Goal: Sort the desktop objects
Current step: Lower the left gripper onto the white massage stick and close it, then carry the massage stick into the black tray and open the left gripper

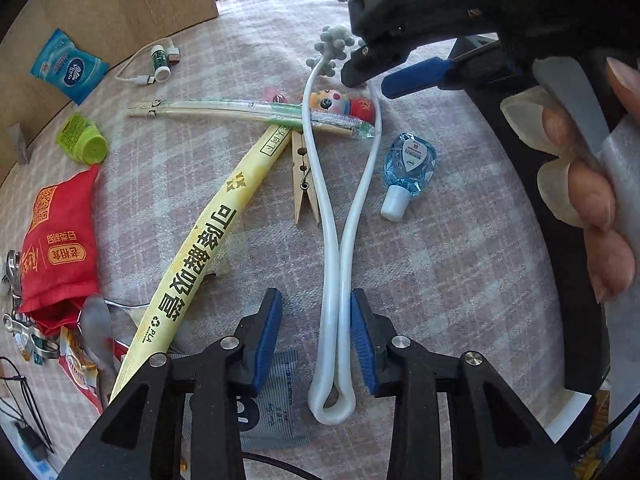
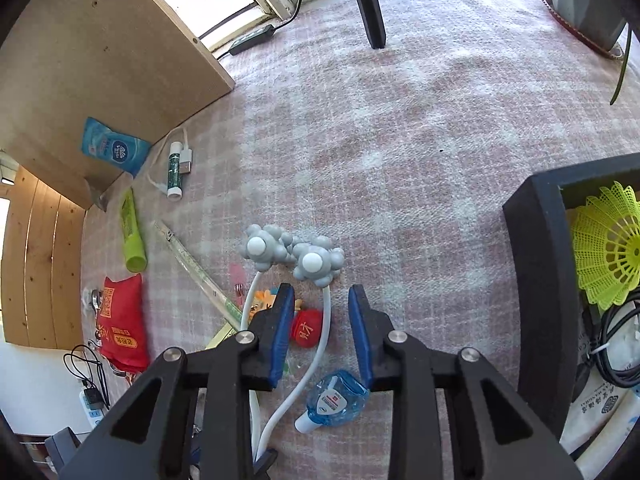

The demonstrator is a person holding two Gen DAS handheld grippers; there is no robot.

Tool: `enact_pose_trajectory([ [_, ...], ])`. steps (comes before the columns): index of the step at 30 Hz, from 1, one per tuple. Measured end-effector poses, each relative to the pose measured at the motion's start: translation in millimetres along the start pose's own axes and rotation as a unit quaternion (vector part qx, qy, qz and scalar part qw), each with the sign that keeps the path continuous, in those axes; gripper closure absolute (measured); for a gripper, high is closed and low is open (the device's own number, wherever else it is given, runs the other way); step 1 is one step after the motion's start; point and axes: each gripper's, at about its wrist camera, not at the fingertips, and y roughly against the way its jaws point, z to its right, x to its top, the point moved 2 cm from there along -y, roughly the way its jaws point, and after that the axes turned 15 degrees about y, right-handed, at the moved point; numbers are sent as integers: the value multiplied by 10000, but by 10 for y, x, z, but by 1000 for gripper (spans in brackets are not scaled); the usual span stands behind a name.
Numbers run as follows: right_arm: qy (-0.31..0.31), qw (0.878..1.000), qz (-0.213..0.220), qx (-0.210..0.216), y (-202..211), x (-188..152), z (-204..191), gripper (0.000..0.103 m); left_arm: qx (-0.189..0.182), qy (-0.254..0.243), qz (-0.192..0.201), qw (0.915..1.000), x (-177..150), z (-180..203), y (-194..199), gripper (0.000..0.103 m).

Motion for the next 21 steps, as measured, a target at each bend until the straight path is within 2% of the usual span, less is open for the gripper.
enact_pose_trajectory([
  [4,-52,9999,135,-11,-58,49,3,79,-64,146,-15,9999,11,-42,18,87],
  [6,-43,9999,121,16,-61,57,-2,85,-200,307,-74,9993,19,-70,25,87],
  [11,-92,9995,193,239,65,-19,-9,86,-448,500,-129,9977,-34,-71,94,87],
  [21,6,9983,538,224,638,-158,126,86,-795,151,147,9966,-62,384,499,87],
])
